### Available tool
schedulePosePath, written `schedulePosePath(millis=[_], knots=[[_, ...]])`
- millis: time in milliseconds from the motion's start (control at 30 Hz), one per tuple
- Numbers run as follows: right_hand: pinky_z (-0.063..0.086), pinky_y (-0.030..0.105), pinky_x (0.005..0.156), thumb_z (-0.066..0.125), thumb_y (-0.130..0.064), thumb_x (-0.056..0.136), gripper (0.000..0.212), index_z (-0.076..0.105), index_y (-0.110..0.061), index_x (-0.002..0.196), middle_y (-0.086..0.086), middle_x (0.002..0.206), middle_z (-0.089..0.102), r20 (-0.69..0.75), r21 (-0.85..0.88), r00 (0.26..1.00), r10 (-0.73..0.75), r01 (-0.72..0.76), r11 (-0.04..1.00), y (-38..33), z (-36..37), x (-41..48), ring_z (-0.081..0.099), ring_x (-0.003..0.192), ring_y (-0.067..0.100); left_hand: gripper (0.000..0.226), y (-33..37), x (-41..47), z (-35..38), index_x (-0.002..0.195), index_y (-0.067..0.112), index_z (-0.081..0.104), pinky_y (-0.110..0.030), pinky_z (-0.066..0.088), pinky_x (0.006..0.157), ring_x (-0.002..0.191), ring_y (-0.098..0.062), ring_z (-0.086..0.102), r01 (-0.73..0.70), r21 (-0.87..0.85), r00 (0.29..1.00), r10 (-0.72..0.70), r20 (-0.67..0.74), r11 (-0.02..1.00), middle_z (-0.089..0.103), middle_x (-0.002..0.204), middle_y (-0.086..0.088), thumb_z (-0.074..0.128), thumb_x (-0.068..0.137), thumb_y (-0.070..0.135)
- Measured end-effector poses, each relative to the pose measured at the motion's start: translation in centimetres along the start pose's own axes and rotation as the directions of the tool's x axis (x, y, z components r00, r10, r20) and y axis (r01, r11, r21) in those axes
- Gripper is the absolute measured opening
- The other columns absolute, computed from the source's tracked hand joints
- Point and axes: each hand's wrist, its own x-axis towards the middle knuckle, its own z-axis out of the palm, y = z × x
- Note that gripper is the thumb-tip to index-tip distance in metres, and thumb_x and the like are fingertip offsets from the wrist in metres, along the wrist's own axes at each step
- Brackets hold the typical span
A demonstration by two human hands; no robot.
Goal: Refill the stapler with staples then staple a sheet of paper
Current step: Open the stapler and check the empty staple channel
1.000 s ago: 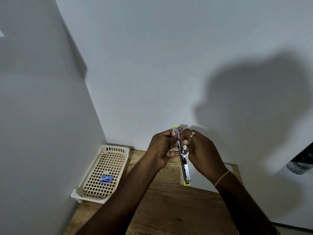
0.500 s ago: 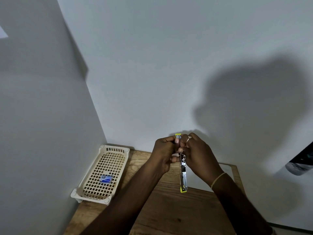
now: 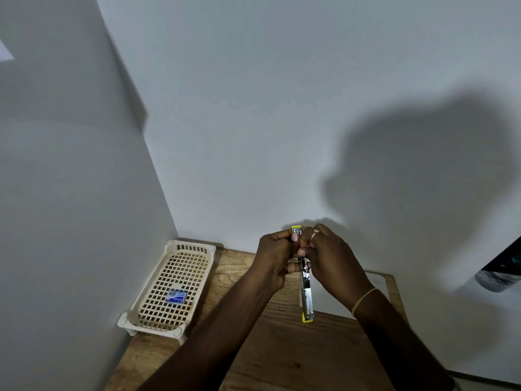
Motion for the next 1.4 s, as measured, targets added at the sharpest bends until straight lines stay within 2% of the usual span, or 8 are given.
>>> schedulePosePath(millis=[167, 300, 633, 767, 967, 1067, 1233, 1400], knots=[[0.051, 0.031, 0.061, 0.066, -0.002, 0.083, 0.029, 0.057, -0.029, 0.085, -0.009, 0.083, 0.047, -0.009, 0.028, 1.000, 0.025, -0.025, 0.999, 0.1, 0.3, -0.2, 0.058, 0.068, 0.013, 0.040, -0.2, 0.0, -0.1, 0.089, 0.012, 0.079, -0.026, 0.054, 0.049, 0.048, -0.011, 0.055, 0.018, -0.011, 1.000, -0.018, 0.008, 1.000, 0.068, 0.071, -0.003, 0.049, 0.090, -0.013], [0.047, 0.026, 0.062, 0.066, -0.003, 0.085, 0.026, 0.063, -0.027, 0.096, -0.010, 0.084, 0.046, 0.008, 0.062, 1.000, 0.026, -0.027, 0.998, 0.3, 0.7, -0.7, 0.056, 0.070, 0.010, 0.038, -0.5, 0.2, -0.3, 0.089, 0.010, 0.076, -0.025, 0.053, 0.047, 0.046, -0.012, 0.053, 0.033, 0.012, 0.999, -0.033, -0.002, 0.999, 0.070, 0.066, -0.002, 0.046, 0.090, -0.013], [0.041, 0.021, 0.060, 0.065, 0.003, 0.082, 0.031, 0.052, -0.025, 0.079, -0.010, 0.081, 0.046, 0.055, 0.065, 0.997, 0.045, -0.049, 0.997, 1.3, 1.2, -1.4, 0.056, 0.070, 0.012, 0.036, -2.0, 0.4, 0.1, 0.082, 0.011, 0.076, -0.028, 0.055, 0.050, 0.046, -0.011, 0.055, 0.050, 0.049, 0.998, -0.049, -0.031, 0.998, 0.069, 0.062, -0.001, 0.049, 0.090, -0.012], [0.038, 0.017, 0.060, 0.064, 0.003, 0.082, 0.052, 0.042, -0.043, 0.075, -0.011, 0.079, 0.045, 0.016, 0.115, 0.999, 0.052, -0.053, 0.992, 1.2, 0.8, -1.1, 0.053, 0.070, 0.006, 0.035, -1.9, 0.7, 0.3, 0.095, 0.007, 0.074, -0.028, 0.055, 0.051, 0.049, -0.013, 0.055, 0.052, 0.031, 0.998, -0.052, -0.030, 0.998, 0.070, 0.068, -0.002, 0.047, 0.088, -0.014], [0.036, 0.017, 0.059, 0.064, 0.009, 0.076, 0.053, 0.047, -0.041, 0.080, -0.011, 0.078, 0.047, -0.016, 0.113, 0.999, 0.050, -0.047, 0.992, 1.5, 0.7, -1.2, 0.053, 0.070, 0.005, 0.029, -1.8, 0.8, 0.3, 0.104, 0.004, 0.074, -0.030, 0.058, 0.053, 0.054, -0.015, 0.063, 0.068, 0.002, 0.998, -0.068, -0.012, 0.998, 0.071, 0.071, -0.001, 0.049, 0.095, -0.009], [0.033, 0.011, 0.060, 0.066, 0.008, 0.076, 0.051, 0.054, -0.039, 0.088, -0.012, 0.079, 0.047, -0.012, 0.090, 0.999, 0.039, -0.038, 0.995, 1.7, 0.8, -1.4, 0.054, 0.069, 0.007, 0.024, -2.0, 0.9, 0.2, 0.110, -0.006, 0.072, -0.031, 0.058, 0.053, 0.056, -0.016, 0.066, 0.090, -0.011, 0.995, -0.090, -0.031, 0.996, 0.072, 0.072, -0.002, 0.051, 0.098, -0.005], [0.044, 0.023, 0.060, 0.068, 0.008, 0.076, 0.037, 0.058, -0.027, 0.084, -0.008, 0.081, 0.049, 0.008, 0.031, 1.000, 0.026, -0.026, 0.999, 1.7, 0.9, -1.7, 0.058, 0.069, 0.016, 0.027, -2.1, 0.8, 0.2, 0.107, 0.000, 0.078, -0.031, 0.058, 0.052, 0.057, -0.020, 0.063, 0.109, -0.027, 0.993, -0.110, -0.045, 0.994, 0.074, 0.075, -0.007, 0.052, 0.100, -0.004], [0.046, 0.030, 0.059, 0.062, 0.010, 0.073, 0.029, 0.062, -0.017, 0.086, -0.007, 0.082, 0.047, 0.078, 0.019, 0.997, 0.031, -0.032, 0.999, 1.4, 0.7, -1.8, 0.057, 0.066, 0.019, 0.032, -2.4, 1.0, 0.5, 0.096, -0.001, 0.077, -0.029, 0.056, 0.048, 0.048, -0.015, 0.061, 0.110, 0.021, 0.992, -0.108, -0.067, 0.994, 0.071, 0.064, -0.005, 0.048, 0.092, -0.015]])
